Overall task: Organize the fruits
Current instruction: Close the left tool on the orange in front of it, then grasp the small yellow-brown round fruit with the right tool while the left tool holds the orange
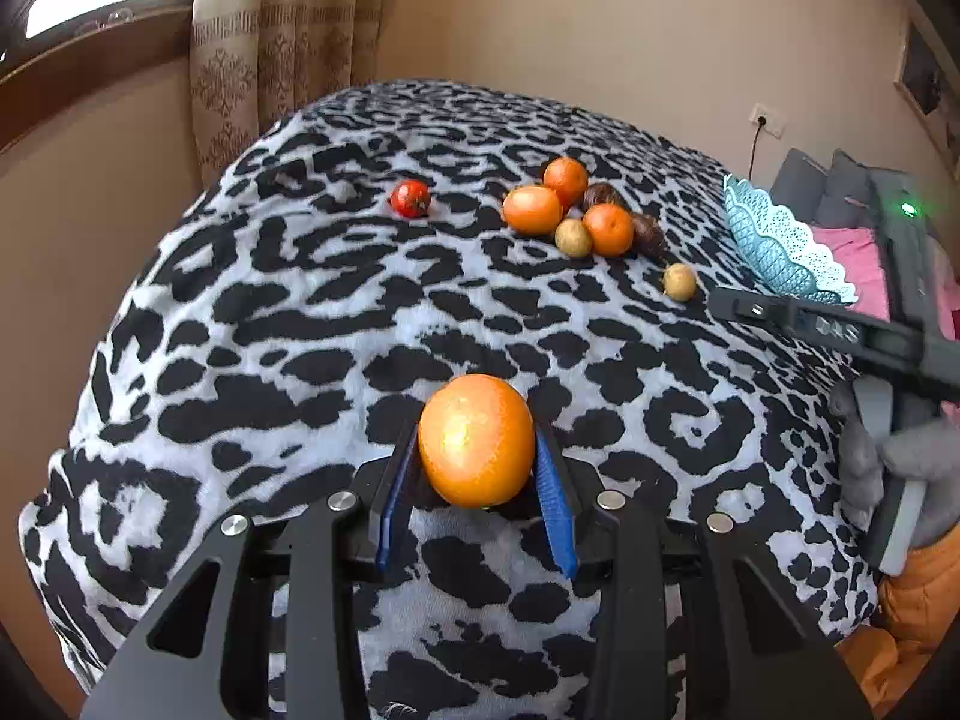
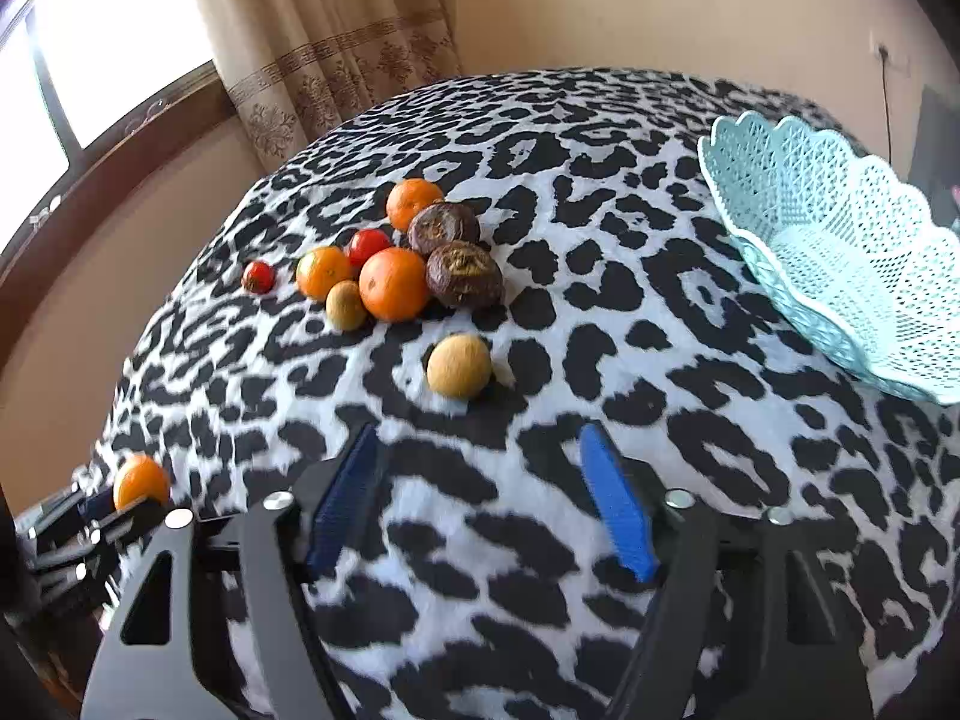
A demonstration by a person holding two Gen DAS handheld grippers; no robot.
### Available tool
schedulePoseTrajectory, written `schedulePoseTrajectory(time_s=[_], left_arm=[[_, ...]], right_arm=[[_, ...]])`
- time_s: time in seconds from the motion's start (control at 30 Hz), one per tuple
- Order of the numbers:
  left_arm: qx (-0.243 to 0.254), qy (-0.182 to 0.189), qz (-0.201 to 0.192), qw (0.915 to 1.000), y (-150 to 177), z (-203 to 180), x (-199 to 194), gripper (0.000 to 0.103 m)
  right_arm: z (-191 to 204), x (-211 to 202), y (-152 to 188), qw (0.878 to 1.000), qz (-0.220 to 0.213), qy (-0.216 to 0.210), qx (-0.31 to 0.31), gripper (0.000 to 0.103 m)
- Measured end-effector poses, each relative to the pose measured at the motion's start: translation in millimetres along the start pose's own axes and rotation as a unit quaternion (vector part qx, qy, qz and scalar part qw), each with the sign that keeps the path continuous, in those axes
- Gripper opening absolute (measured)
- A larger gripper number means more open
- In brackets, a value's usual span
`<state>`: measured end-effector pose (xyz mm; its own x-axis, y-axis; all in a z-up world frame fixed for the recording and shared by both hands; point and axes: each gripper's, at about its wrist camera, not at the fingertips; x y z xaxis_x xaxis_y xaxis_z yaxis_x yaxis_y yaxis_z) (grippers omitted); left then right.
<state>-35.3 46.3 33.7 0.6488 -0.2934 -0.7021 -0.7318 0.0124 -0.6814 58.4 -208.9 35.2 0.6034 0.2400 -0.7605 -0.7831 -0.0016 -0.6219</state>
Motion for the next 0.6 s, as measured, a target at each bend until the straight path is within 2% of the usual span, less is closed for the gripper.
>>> schedulePoseTrajectory(time_s=[0.13,0.27,0.33,0.47,0.6], left_arm=[[0.003,0.004,-0.004,1.0000,-1,-2,-1,0.038],[0.004,0.006,0.000,1.0000,0,-1,1,0.038],[0.003,0.005,0.004,1.0000,0,-1,3,0.038],[0.001,0.005,0.009,0.9999,1,1,8,0.038],[0.001,0.005,0.011,0.9999,1,2,10,0.038]], right_arm=[[-2,10,-13,1.000,0.007,-0.010,0.013,0.058],[2,24,-23,1.000,0.016,-0.007,0.011,0.045],[6,30,-26,1.000,0.020,-0.005,0.005,0.042],[17,39,-27,1.000,0.024,0.004,-0.019,0.028],[24,42,-27,0.999,0.020,0.018,-0.034,0.028]])
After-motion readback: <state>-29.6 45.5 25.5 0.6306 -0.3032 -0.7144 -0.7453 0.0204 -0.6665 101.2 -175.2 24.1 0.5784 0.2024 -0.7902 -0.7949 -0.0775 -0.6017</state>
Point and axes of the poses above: each gripper's, at about its wrist camera, not at the fingertips, and x roughly the way its jaws point, z to its left, y to its underside, and after that the axes turned 4 degrees about y, right-handed
